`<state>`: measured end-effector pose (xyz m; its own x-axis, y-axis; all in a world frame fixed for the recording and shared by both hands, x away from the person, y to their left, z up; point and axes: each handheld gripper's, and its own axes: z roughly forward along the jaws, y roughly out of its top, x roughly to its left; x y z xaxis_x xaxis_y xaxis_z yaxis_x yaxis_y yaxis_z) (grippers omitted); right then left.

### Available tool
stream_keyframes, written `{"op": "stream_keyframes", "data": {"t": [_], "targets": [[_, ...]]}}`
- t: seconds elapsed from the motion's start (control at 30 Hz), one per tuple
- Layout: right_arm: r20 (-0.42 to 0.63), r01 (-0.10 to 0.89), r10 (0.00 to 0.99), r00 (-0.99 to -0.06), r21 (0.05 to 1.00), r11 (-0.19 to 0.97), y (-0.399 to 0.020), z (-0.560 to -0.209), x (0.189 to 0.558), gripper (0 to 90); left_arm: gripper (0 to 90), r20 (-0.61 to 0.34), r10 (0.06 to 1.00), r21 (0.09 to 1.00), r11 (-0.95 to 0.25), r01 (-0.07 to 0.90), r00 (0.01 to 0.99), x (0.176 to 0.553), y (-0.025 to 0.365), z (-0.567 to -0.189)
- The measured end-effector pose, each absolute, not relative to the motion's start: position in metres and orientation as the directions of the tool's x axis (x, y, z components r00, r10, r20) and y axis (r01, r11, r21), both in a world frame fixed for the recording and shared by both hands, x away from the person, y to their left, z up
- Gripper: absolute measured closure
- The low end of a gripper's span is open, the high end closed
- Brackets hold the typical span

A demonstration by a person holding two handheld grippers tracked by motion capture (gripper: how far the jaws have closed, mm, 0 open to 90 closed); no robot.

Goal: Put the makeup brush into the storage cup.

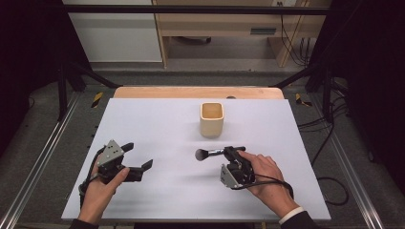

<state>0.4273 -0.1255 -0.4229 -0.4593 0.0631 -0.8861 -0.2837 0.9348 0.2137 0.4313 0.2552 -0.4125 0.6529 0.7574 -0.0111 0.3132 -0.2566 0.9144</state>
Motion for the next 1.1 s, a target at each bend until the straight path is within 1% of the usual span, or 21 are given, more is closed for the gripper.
{"op": "stream_keyframes", "data": {"t": [0.17,0.2,0.3,0.4,0.43,0.47,0.53,0.57,0.67,0.7,0.73,0.77,0.8,0.83,0.93,1.0,1.1], "targets": [[-0.88,-0.256,0.087,-0.467,0.229,0.939,-0.128,-0.423,0.428,74.5,5.5,-0.012,0.77,0.924,-0.236,0.302,0.638,0.431,0.259,-0.423],[-0.883,-0.266,0.075,-0.463,0.219,0.939,-0.13,-0.422,0.429,74.5,5.4,-0.005,0.777,0.926,-0.234,0.296,0.629,0.431,0.26,-0.428],[-0.885,-0.259,0.085,-0.458,0.224,0.94,-0.132,-0.421,0.43,74.5,5.4,0.0,0.782,0.926,-0.236,0.296,0.623,0.431,0.263,-0.429],[-0.883,-0.249,0.11,-0.457,0.245,0.937,-0.135,-0.422,0.431,74.5,5.4,-0.005,0.788,0.932,-0.219,0.289,0.616,0.43,0.266,-0.431],[-0.878,-0.232,0.135,-0.458,0.266,0.936,-0.135,-0.423,0.43,74.5,5.4,-0.005,0.788,0.932,-0.219,0.289,0.616,0.43,0.266,-0.431],[-0.882,-0.242,0.12,-0.456,0.253,0.936,-0.137,-0.423,0.431,74.5,5.4,0.001,0.787,0.932,-0.224,0.284,0.616,0.431,0.268,-0.433],[-0.873,-0.217,0.154,-0.463,0.28,0.935,-0.137,-0.425,0.428,74.5,5.3,0.001,0.787,0.935,-0.219,0.278,0.617,0.431,0.27,-0.435],[-0.878,-0.229,0.141,-0.458,0.269,0.935,-0.138,-0.424,0.429,74.5,5.3,-0.003,0.787,0.938,-0.212,0.274,0.617,0.431,0.272,-0.435],[-0.877,-0.219,0.156,-0.454,0.279,0.935,-0.142,-0.424,0.428,74.5,5.2,-0.006,0.788,0.944,-0.198,0.263,0.616,0.431,0.276,-0.437],[-0.882,-0.227,0.144,-0.449,0.269,0.936,-0.143,-0.422,0.429,74.5,5.1,-0.014,0.788,0.948,-0.185,0.259,0.616,0.431,0.277,-0.438],[-0.874,-0.204,0.176,-0.452,0.294,0.934,-0.144,-0.423,0.429,74.5,5.1,-0.019,0.786,0.95,-0.177,0.255,0.618,0.431,0.277,-0.438],[-0.874,-0.21,0.175,-0.453,0.296,0.932,-0.146,-0.422,0.43,74.5,5.0,-0.013,0.784,0.952,-0.18,0.248,0.62,0.431,0.278,-0.438],[-0.867,-0.19,0.206,-0.453,0.32,0.928,-0.147,-0.422,0.431,74.5,4.8,-0.011,0.785,0.954,-0.176,0.24,0.62,0.431,0.279,-0.438],[-0.87,-0.199,0.199,-0.451,0.315,0.928,-0.148,-0.421,0.432,74.5,4.8,-0.014,0.785,0.956,-0.17,0.238,0.619,0.43,0.28,-0.438],[-0.851,-0.177,0.252,-0.461,0.367,0.913,-0.15,-0.418,0.435,74.5,4.8,-0.033,0.782,0.963,-0.142,0.231,0.622,0.429,0.284,-0.441],[-0.826,-0.167,0.303,-0.475,0.423,0.891,-0.151,-0.414,0.438,74.5,4.6,-0.028,0.781,0.965,-0.143,0.222,0.624,0.429,0.285,-0.443],[-0.814,-0.154,0.345,-0.467,0.459,0.875,-0.152,-0.411,0.44,74.5,4.6,-0.033,0.776,0.969,-0.13,0.211,0.63,0.427,0.283,-0.446]]}}
